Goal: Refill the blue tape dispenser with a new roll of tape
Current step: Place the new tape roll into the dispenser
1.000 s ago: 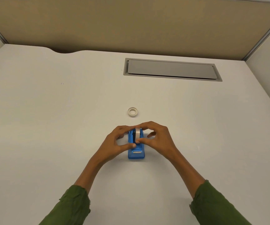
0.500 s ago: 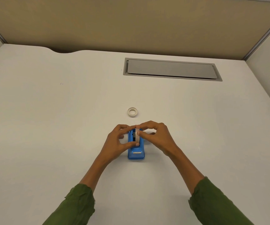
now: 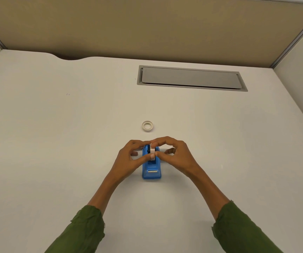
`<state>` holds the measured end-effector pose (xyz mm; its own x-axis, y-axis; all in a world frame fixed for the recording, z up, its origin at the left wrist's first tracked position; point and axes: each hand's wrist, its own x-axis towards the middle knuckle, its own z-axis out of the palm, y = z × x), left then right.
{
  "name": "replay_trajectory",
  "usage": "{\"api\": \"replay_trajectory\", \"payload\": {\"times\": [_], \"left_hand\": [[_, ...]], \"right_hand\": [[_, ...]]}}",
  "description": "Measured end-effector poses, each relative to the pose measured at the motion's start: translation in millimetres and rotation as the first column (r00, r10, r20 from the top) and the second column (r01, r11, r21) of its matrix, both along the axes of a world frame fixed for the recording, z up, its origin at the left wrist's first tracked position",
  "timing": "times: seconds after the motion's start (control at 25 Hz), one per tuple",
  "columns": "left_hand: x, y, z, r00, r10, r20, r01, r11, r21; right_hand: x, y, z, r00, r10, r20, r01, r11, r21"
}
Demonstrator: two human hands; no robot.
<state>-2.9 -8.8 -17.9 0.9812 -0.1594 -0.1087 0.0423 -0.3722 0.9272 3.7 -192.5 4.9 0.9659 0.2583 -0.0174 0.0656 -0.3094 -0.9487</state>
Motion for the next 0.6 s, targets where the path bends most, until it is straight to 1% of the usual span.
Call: {"api": "replay_trajectory", "payload": {"times": [0.28,0.52,0.6], "left_hand": [[-1.2,3.6,-2.7,0.999,-0.042,0.002,0.042,0.999,0.022],[-1.7,2.7,-3.7,1.0,-0.022,0.021,0.022,1.0,0.005],[-1.7,2.6,-3.6,1.0,-0.021,0.015,0.021,1.0,0.008]], "right_hand": [[4.6,3.9,-3.6,0.997,-0.083,-0.009,0.083,0.996,-0.013],[3.7,-1.5,-4.9,0.999,-0.005,-0.052,0.003,0.999,-0.045],[5.1,-0.1,-6.8,0.999,-0.023,-0.048,0.021,0.998,-0.051]]}}
